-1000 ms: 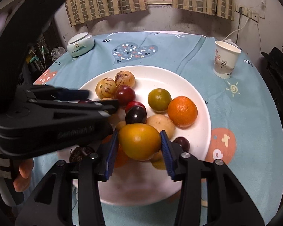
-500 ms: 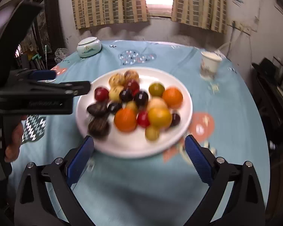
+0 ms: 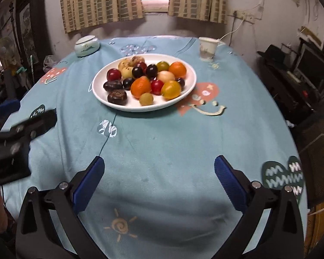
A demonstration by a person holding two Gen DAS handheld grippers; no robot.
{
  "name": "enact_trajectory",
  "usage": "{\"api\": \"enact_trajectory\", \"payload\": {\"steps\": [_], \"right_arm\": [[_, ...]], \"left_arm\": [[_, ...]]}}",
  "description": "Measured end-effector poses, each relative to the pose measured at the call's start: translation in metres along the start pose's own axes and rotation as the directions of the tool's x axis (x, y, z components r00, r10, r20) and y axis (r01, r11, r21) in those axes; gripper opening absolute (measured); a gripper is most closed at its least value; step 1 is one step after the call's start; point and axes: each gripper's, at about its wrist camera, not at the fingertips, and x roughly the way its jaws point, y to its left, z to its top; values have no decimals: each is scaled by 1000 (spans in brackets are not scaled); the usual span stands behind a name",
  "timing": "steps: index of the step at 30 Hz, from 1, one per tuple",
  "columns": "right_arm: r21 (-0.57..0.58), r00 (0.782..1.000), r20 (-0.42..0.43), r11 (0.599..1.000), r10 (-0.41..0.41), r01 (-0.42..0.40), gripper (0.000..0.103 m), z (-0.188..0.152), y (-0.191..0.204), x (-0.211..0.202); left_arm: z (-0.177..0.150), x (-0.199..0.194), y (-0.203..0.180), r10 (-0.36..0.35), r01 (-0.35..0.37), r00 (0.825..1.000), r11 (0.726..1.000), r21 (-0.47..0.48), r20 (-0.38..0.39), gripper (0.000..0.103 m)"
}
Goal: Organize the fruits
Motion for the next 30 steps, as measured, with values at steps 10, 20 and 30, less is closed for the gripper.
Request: {"api": "enact_trajectory", "payload": {"steps": [10,20,30], "right_arm": [[-4,1000,5,1000,-10,10,102,-7,4,-7],[-4,1000,6,1000,-8,8,102,-8,7,-10],[-13,1000,5,1000,-11,11,102,-2,11,-12]], "left_arm": [[-9,-13,8,-1,1,1000,1000,-25,15,101],[-9,-9,12,-12,12,1000,999,-34,4,101],[-9,-8,14,-28,28,1000,999,-28,3,101]]}}
